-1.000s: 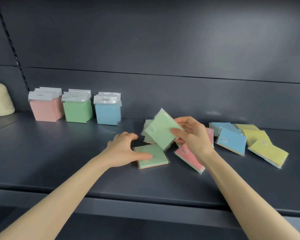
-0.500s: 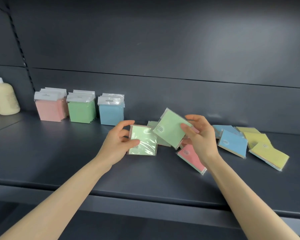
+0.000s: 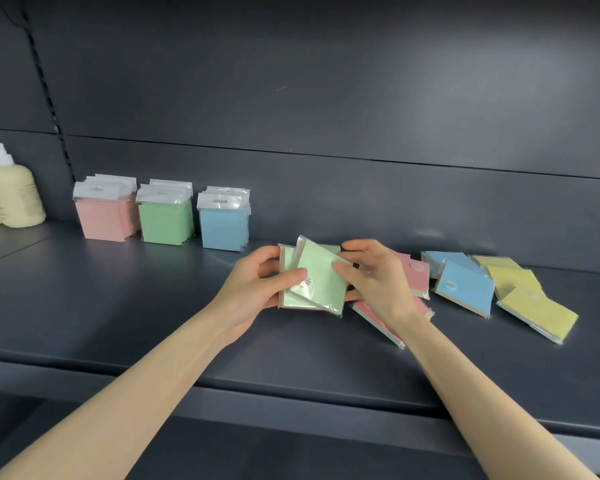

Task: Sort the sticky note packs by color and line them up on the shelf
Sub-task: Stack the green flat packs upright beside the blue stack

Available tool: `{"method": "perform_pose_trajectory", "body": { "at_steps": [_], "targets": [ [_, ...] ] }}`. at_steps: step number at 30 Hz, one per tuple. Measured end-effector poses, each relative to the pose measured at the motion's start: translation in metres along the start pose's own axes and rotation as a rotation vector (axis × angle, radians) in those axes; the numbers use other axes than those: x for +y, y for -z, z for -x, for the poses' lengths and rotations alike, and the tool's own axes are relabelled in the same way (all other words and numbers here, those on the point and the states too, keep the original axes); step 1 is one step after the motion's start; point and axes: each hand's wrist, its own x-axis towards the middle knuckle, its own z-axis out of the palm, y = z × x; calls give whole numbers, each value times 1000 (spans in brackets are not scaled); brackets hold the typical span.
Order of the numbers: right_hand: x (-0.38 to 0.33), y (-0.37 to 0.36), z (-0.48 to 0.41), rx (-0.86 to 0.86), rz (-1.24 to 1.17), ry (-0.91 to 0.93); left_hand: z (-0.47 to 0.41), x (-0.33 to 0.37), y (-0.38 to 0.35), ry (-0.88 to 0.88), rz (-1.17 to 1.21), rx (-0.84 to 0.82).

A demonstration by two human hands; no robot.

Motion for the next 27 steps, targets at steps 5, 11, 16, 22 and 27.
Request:
{"method": "perform_pose_trajectory", "body": {
  "at_steps": [5,11,16,22,27],
  "targets": [
    [2,0,-3,-114,-65,-107,-6,3,11,-7,-16,-67],
    [-13,1,-23,-413,-32,-160,-35,7,17,19,-3,-221],
    [-10,0,-52,-258,114,-189,-70,12,23,-12,-195,-330],
    [-12,1,-79,-80,234,-189,-104,5,27,-115,-372,-236],
    [-2,3,-84,50,241,-164,-112,-13,28,-177,-638,-188]
  ]
}}
